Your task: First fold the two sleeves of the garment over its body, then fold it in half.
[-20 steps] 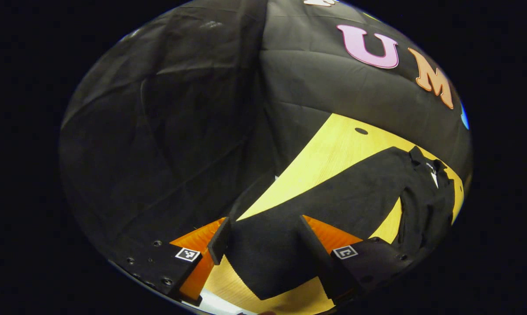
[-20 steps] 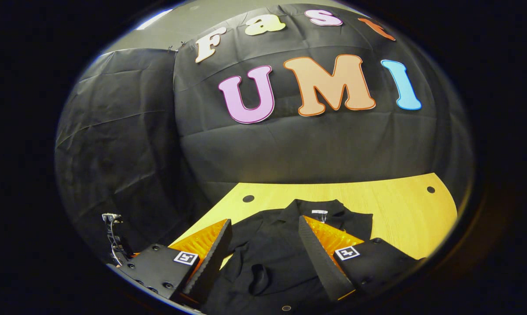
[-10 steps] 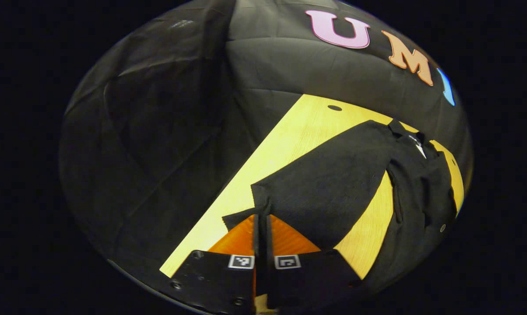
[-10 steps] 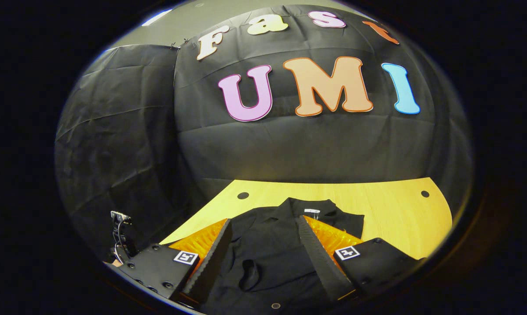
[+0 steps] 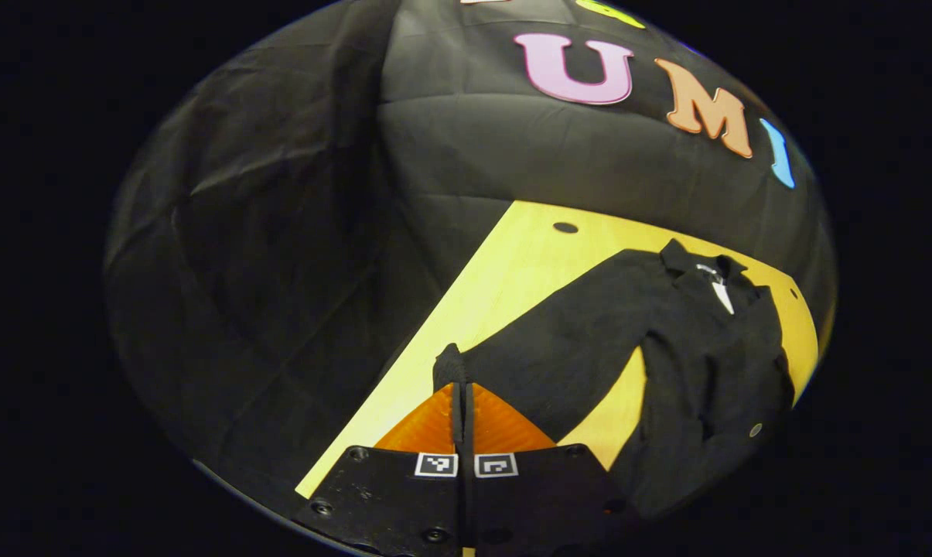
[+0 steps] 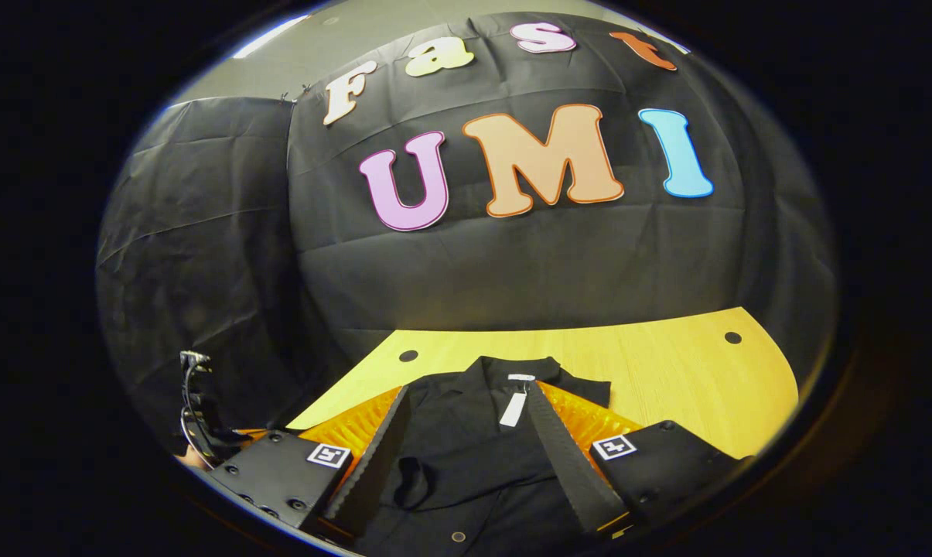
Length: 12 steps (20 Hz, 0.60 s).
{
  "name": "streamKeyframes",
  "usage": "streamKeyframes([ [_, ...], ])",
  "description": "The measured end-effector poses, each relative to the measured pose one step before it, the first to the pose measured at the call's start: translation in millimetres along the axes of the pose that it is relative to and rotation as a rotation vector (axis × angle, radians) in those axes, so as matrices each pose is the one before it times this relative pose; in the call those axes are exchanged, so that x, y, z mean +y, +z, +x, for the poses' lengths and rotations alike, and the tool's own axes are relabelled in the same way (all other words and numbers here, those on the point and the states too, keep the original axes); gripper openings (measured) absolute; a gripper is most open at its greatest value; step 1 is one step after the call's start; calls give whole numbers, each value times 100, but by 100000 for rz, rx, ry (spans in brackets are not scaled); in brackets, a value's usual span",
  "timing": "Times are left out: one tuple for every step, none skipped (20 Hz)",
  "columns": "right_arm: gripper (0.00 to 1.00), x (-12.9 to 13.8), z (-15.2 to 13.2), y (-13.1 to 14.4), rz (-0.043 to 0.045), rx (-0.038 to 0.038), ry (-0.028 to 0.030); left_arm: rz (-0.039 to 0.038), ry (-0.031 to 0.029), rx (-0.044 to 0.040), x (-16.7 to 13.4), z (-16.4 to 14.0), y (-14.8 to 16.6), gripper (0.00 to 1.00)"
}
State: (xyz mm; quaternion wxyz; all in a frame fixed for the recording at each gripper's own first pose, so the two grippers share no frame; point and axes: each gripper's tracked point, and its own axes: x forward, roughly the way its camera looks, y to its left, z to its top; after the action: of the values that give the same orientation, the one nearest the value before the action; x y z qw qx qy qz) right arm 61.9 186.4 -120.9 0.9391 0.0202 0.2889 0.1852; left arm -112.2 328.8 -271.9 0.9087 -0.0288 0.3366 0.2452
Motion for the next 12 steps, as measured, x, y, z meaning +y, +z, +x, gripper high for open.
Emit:
streamKeyframes([
  [98,-413,-159,-109,308,-208,-334,598,-1207,-2418,-894,-480,1314,0],
  [98,-465,-181,-78,259,174,-480,833,-1588,-2071,-1009,-202,1313,0],
  [98,-540,-215,-162,165,-95,-436,1060,-1245,-2216,-707,-446,1071,0],
  [98,-559,-178,-112,259,99,-701,1188,-1225,-1918,-865,-118,1135,0],
  [98,-531,-259,20,558,-47,-422,919,-1754,-1495,-1151,68,853,0],
  [98,-657,-262,11,685,-207,-679,449,-1896,-1686,-1114,-45,976,0],
  [98,-549,-300,-14,676,-445,-685,540,-2229,-1371,-1052,-217,969,0],
  [98,-684,-250,108,655,-344,-795,697,-1770,-1465,-1027,-75,944,0],
  [98,-636,-363,-32,618,-462,-878,1002,-2301,-1393,-1158,109,680,0],
  [98,-680,-324,34,563,-312,-851,1009,-2441,-997,-1364,209,672,0],
  [98,-665,-300,-13,410,-273,-899,856,-2814,-782,-1386,229,546,0],
  [98,-799,-345,-87,306,-112,-1095,780,-2460,-746,-1286,104,759,0],
])
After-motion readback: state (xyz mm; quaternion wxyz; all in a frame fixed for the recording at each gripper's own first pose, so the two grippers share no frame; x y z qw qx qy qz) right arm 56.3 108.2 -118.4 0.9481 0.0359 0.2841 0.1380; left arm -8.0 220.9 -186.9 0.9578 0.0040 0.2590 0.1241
